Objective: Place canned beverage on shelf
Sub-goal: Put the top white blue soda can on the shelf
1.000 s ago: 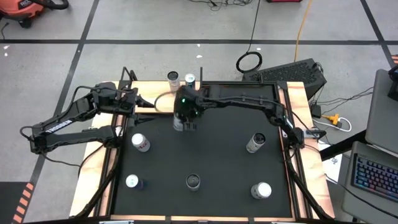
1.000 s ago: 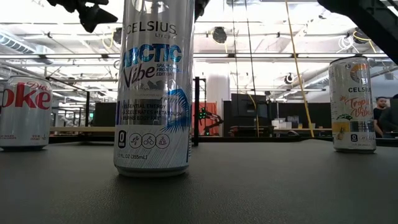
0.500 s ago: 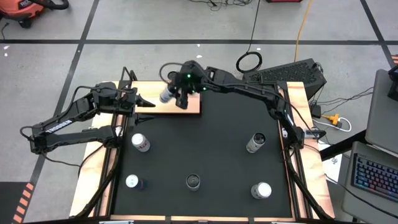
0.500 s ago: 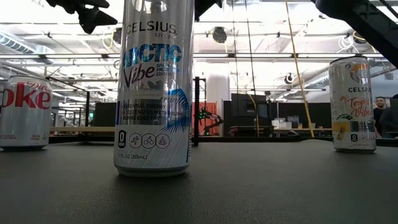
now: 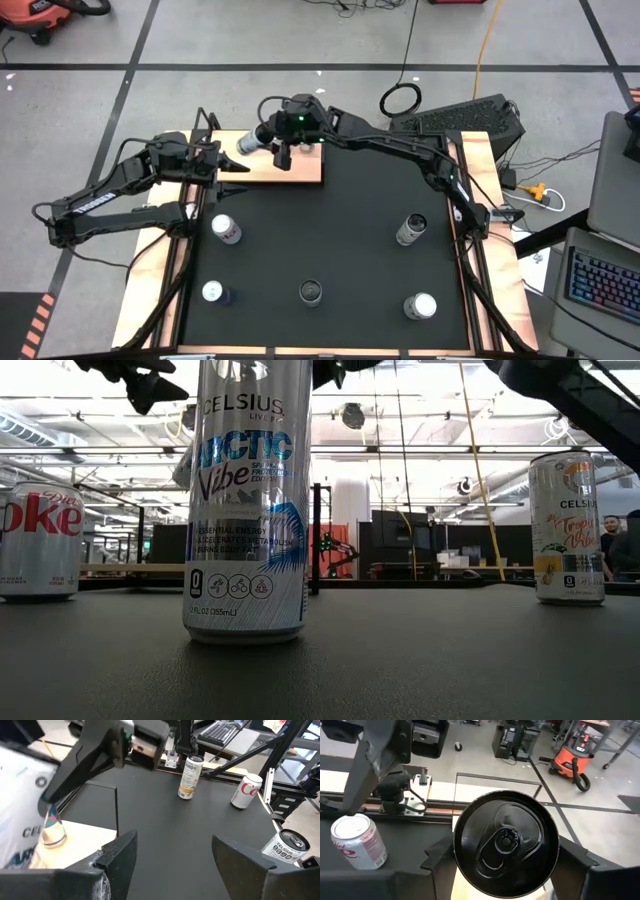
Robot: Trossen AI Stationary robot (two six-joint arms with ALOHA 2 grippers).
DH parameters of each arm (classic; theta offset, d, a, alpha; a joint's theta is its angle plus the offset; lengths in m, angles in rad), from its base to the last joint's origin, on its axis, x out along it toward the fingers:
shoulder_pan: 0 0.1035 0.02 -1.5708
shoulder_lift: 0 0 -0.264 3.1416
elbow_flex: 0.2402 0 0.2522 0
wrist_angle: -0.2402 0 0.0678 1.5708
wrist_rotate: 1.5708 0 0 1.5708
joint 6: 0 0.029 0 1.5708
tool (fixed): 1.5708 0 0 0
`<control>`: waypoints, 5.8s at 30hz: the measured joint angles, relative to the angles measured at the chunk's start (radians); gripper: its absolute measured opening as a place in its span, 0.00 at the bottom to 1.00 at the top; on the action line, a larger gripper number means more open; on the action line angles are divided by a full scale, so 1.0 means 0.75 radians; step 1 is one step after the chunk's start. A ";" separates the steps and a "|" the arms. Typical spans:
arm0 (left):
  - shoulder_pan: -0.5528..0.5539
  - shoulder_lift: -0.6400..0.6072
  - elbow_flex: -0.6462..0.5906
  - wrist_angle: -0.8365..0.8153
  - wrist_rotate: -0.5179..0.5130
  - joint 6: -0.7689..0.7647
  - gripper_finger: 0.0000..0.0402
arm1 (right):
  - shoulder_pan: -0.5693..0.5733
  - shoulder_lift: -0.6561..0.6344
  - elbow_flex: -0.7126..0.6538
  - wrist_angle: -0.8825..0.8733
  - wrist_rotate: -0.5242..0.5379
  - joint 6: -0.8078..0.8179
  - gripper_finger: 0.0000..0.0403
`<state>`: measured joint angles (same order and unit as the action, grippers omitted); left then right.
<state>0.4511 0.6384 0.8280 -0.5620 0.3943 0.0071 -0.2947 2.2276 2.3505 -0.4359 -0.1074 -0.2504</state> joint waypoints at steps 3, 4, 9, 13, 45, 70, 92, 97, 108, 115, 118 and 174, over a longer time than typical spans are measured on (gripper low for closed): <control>0.000 0.000 0.000 -0.007 -0.004 0.000 0.65 | -0.012 0.038 0.000 0.050 -0.002 0.004 0.56; 0.000 0.000 -0.001 -0.007 -0.004 0.000 0.65 | -0.015 0.056 0.000 0.061 -0.003 0.005 0.56; 0.003 0.000 -0.001 -0.006 -0.015 0.000 0.65 | -0.047 0.105 0.000 0.096 -0.002 0.010 0.56; 0.008 0.000 -0.001 -0.007 -0.047 0.006 0.65 | -0.072 0.117 0.000 0.107 -0.041 0.098 0.56; 0.009 0.019 -0.001 -0.121 -0.568 0.139 0.65 | -0.113 0.121 0.000 -0.152 -0.207 0.038 0.58; 0.009 0.019 -0.001 -0.122 -0.567 0.138 0.65 | -0.122 0.174 0.001 -0.116 -0.209 -0.068 0.58; 0.009 0.019 -0.001 -0.122 -0.567 0.139 0.65 | -0.120 0.169 0.002 -0.057 -0.218 -0.068 0.73; 0.009 0.019 -0.001 -0.122 -0.567 0.139 0.65 | -0.120 0.169 0.002 -0.025 -0.218 -0.068 0.73; 0.009 0.019 -0.001 -0.123 -0.566 0.140 0.65 | -0.105 0.035 0.006 -0.117 -0.281 -0.086 0.73; 0.009 0.018 -0.001 -0.125 -0.566 0.139 0.65 | -0.103 -0.091 0.009 -0.374 -0.279 -0.171 0.72; 0.009 0.018 -0.001 -0.125 -0.566 0.139 0.65 | -0.108 -0.090 0.009 -0.503 -0.278 -0.179 0.68; 0.009 0.019 -0.001 -0.131 -0.566 0.140 0.65 | -0.153 0.084 0.007 -0.523 -0.142 0.067 0.00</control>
<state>0.4578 0.6524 0.8276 -0.6605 -0.0303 0.1123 -0.4093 2.2902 2.3554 -0.8282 -0.2135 -0.2005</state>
